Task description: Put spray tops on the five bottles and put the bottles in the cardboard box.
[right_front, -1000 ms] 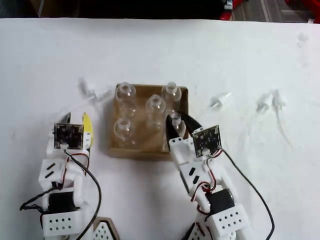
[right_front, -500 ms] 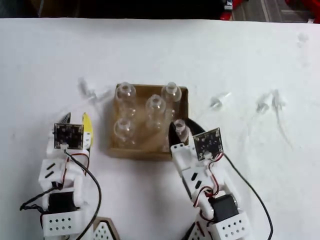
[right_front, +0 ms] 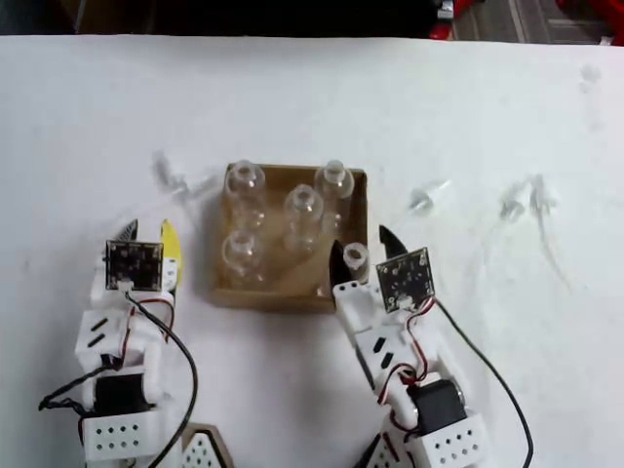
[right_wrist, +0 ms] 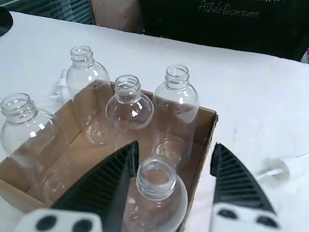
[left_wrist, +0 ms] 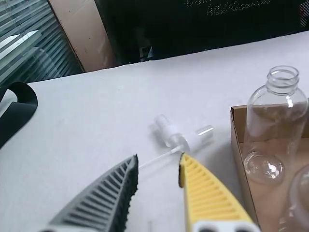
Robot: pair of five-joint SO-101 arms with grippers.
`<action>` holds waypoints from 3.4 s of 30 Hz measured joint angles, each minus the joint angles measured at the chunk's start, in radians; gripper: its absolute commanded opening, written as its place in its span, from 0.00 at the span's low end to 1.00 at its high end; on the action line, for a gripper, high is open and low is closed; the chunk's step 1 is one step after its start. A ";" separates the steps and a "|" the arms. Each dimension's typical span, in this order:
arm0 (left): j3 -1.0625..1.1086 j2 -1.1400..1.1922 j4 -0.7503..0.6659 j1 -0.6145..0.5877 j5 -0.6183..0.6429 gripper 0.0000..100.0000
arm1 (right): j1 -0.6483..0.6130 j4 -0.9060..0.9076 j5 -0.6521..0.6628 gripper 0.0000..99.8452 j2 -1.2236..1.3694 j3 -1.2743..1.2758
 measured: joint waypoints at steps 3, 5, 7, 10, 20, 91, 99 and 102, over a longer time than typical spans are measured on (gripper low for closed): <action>0.000 0.000 0.000 0.000 0.000 0.13 | -0.002 0.000 0.000 0.22 0.000 -0.015; 0.000 0.000 0.000 0.000 0.000 0.13 | -0.002 0.000 0.000 0.22 -0.003 -0.020; 0.000 0.000 0.000 0.000 0.000 0.13 | 0.005 0.000 0.000 0.22 -0.003 -0.031; 0.000 0.000 0.000 0.000 0.000 0.13 | 0.058 0.049 0.000 0.22 -0.005 -0.100; 0.000 0.000 0.000 0.000 0.000 0.13 | 0.474 0.256 -0.002 0.21 -0.017 -0.252; -2.803 2.797 0.850 0.014 0.353 0.11 | 0.574 -0.201 -0.005 0.21 -0.005 0.044; -3.216 3.064 0.990 0.014 0.431 0.18 | 0.574 -0.201 -0.005 0.21 -0.005 0.044; -3.303 3.109 1.043 0.012 0.462 0.21 | 0.574 -0.203 -0.005 0.21 -0.005 0.044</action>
